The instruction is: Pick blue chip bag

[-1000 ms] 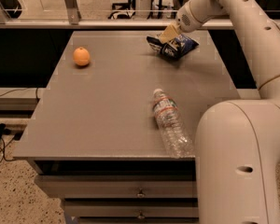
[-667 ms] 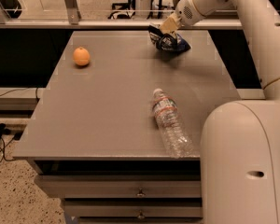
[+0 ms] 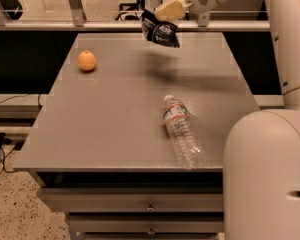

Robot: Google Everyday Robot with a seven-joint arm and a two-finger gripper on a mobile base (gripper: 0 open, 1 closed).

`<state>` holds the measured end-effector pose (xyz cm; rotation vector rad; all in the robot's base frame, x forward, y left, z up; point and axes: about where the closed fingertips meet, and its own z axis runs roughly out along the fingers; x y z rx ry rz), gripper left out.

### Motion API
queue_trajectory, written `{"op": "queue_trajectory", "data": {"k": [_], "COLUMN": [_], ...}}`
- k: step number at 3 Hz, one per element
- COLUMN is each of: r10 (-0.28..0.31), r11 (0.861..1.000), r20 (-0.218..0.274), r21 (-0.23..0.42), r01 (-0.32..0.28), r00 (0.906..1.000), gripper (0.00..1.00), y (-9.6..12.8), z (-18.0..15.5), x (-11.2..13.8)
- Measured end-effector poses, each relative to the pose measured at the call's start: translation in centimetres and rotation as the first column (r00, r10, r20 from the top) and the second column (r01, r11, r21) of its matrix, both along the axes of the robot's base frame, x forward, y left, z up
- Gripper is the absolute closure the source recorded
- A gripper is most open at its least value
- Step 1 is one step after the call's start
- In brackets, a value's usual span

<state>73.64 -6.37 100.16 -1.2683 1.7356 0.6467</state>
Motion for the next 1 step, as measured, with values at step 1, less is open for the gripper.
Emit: {"op": "queue_trajectory", "data": {"k": [1], "r10": [0.128], "r11": [0.987], "r20": [0.025], "r21": [0.099], "r01": [-0.130], "r00": [0.9915], "gripper": [1.00], "y": [1.62], "z": [2.74], "x": [-2.87]}}
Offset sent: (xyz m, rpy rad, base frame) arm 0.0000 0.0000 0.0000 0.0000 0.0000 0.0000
